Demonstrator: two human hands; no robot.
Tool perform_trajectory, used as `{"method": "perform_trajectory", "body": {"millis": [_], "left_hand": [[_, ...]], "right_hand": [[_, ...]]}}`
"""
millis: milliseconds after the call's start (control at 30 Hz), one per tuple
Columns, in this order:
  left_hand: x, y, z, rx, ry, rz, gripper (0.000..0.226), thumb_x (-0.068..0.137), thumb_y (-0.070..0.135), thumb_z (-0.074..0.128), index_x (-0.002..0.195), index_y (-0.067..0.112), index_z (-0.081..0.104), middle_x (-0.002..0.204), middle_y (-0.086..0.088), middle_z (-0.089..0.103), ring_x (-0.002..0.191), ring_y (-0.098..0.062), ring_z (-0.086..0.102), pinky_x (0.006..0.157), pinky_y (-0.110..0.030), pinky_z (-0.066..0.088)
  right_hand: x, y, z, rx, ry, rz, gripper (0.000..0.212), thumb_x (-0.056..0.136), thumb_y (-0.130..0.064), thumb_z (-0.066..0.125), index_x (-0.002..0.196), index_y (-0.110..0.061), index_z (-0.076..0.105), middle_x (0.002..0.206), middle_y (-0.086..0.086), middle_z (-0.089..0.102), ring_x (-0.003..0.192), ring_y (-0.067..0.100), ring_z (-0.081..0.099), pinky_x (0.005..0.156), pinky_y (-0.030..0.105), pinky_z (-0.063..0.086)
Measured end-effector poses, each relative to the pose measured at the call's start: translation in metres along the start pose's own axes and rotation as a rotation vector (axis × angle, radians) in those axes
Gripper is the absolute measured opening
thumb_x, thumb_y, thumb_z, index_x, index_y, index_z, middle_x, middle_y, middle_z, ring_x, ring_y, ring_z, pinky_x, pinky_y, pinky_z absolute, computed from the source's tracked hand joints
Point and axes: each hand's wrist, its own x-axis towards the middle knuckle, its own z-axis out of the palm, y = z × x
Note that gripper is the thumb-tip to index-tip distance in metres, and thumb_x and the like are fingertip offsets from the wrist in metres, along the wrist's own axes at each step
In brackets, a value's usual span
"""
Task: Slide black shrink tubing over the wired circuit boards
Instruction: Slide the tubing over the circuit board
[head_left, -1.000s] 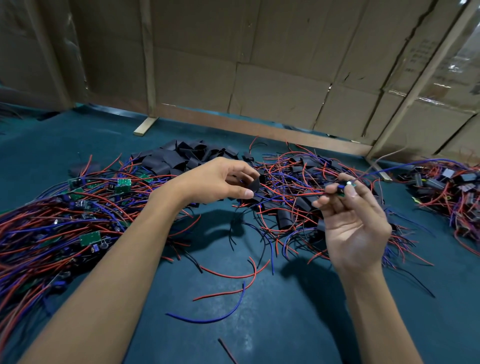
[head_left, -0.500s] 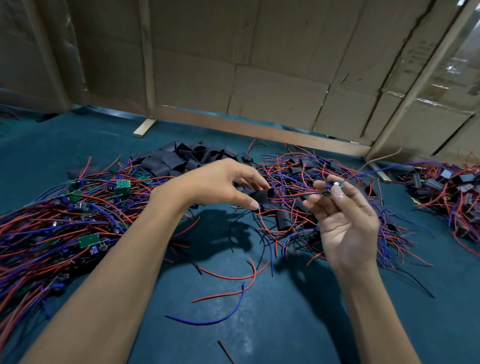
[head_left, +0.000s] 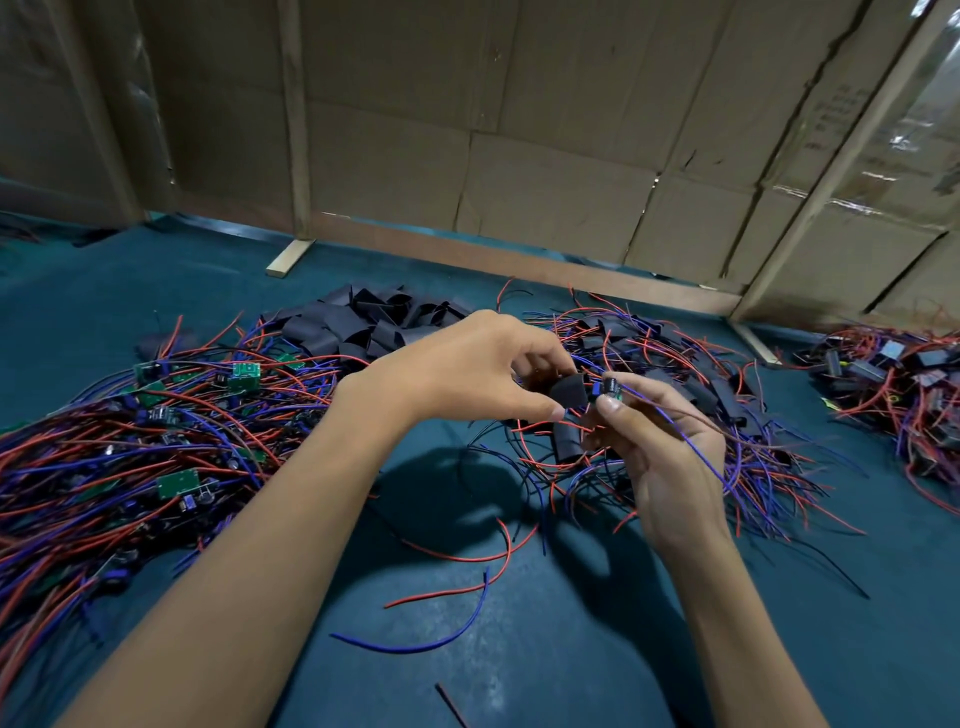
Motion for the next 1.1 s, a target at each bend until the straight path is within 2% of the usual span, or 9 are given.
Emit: {"method": "perform_trajectory", "body": {"millis": [167,267,467,567,700,767,900,1000,1100], "left_hand": [[0.000,0.000,-0.002,0.086,0.027,0.044,0.034,0.082,0.019,0.079,0.115,0.023,0.073,0.101,0.008,0.072,0.092,-0.009,0.064,0.089,-0.033,0.050],[0.000,0.002,-0.004,0.174,0.022,0.093,0.036,0.082,0.018,0.077,0.117,0.021,0.072,0.104,0.006,0.070,0.095,-0.013,0.063,0.090,-0.034,0.049],[0.000,0.006,-0.005,0.239,0.039,0.138,0.034,0.081,0.015,0.073,0.115,0.019,0.072,0.101,0.001,0.069,0.093,-0.018,0.063,0.088,-0.037,0.049],[-0.001,0.007,-0.005,0.230,0.045,0.139,0.033,0.081,0.015,0.074,0.113,0.019,0.072,0.100,0.002,0.070,0.092,-0.018,0.063,0.086,-0.037,0.050],[-0.002,0.005,-0.005,0.253,0.061,0.119,0.033,0.081,0.018,0.075,0.115,0.019,0.073,0.104,0.002,0.072,0.095,-0.018,0.064,0.088,-0.037,0.050],[-0.002,0.005,-0.006,0.244,0.057,0.131,0.034,0.081,0.018,0.075,0.115,0.018,0.073,0.105,0.002,0.073,0.096,-0.018,0.065,0.088,-0.037,0.050],[-0.003,0.006,-0.004,0.209,0.050,0.177,0.033,0.080,0.016,0.076,0.113,0.018,0.073,0.099,0.006,0.072,0.091,-0.012,0.063,0.086,-0.027,0.049],[-0.003,0.005,-0.004,0.171,0.063,0.184,0.031,0.081,0.015,0.076,0.112,0.019,0.074,0.092,0.013,0.066,0.086,-0.005,0.059,0.081,-0.013,0.043],[-0.002,0.004,-0.002,0.142,0.056,0.174,0.031,0.080,0.014,0.077,0.111,0.020,0.074,0.096,0.011,0.070,0.088,-0.005,0.061,0.083,-0.014,0.045]], "right_hand": [[-0.001,-0.002,0.001,0.073,-0.056,-0.005,0.019,0.083,-0.013,0.073,0.100,-0.008,0.080,0.092,0.017,0.074,0.079,0.028,0.068,0.067,0.034,0.056],[-0.001,-0.003,0.004,0.122,-0.070,0.005,0.018,0.083,-0.008,0.070,0.097,-0.008,0.080,0.086,0.017,0.074,0.072,0.026,0.068,0.062,0.031,0.055],[-0.001,-0.003,0.002,0.159,-0.061,0.032,0.015,0.079,-0.009,0.073,0.092,-0.010,0.080,0.081,0.017,0.073,0.068,0.027,0.069,0.063,0.031,0.056],[-0.001,-0.003,0.000,0.167,-0.080,0.021,0.025,0.072,-0.018,0.087,0.095,-0.010,0.080,0.084,0.015,0.073,0.070,0.026,0.069,0.067,0.032,0.057],[0.000,-0.002,-0.006,0.189,-0.059,0.004,0.018,0.080,-0.009,0.074,0.096,-0.008,0.079,0.084,0.018,0.071,0.071,0.029,0.067,0.070,0.035,0.056],[0.000,-0.003,-0.006,0.182,-0.070,0.013,0.019,0.078,-0.012,0.079,0.096,-0.008,0.080,0.084,0.017,0.072,0.071,0.028,0.067,0.071,0.033,0.057],[-0.002,-0.003,0.000,0.132,-0.089,0.024,0.047,0.060,-0.039,0.094,0.096,-0.011,0.081,0.084,0.012,0.074,0.072,0.023,0.069,0.071,0.029,0.058],[-0.001,-0.004,-0.001,0.128,-0.081,0.045,0.050,0.060,-0.039,0.094,0.099,-0.010,0.081,0.083,0.010,0.073,0.072,0.020,0.068,0.070,0.028,0.056],[0.000,-0.003,-0.001,0.188,-0.084,0.094,0.036,0.066,-0.026,0.091,0.096,-0.010,0.081,0.076,0.011,0.072,0.069,0.018,0.067,0.067,0.027,0.056]]}}
